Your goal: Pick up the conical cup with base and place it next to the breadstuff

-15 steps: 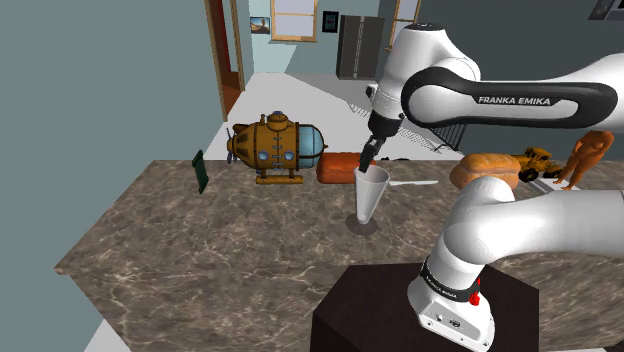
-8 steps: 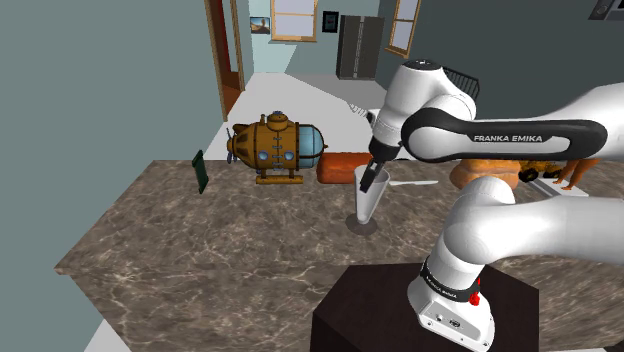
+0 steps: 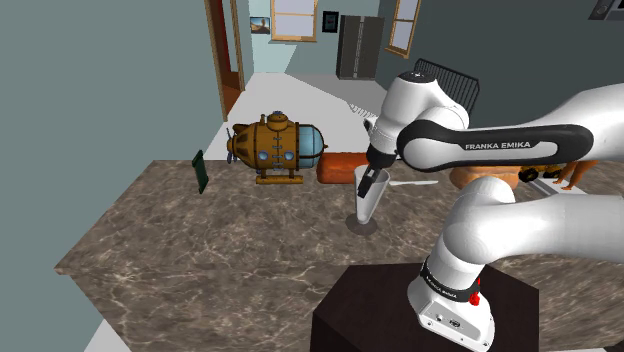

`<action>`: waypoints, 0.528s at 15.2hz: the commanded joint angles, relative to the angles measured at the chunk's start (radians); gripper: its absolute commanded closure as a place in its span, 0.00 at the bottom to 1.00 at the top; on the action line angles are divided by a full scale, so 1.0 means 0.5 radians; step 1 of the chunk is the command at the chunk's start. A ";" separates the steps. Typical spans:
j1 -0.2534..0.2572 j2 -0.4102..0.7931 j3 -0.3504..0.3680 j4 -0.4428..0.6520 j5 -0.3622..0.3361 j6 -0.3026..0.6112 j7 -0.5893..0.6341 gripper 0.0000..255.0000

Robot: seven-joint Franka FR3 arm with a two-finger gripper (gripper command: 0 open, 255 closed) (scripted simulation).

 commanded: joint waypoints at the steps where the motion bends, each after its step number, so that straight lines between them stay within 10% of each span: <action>1: 0.000 0.001 0.000 -0.001 0.000 0.002 0.000 0.00; 3: 0.000 0.001 0.000 -0.001 0.000 0.002 0.000 0.00; 4: 0.000 0.001 0.000 -0.001 0.000 0.002 0.000 1.00; 8: 0.000 0.001 0.000 -0.001 0.000 0.002 0.000 1.00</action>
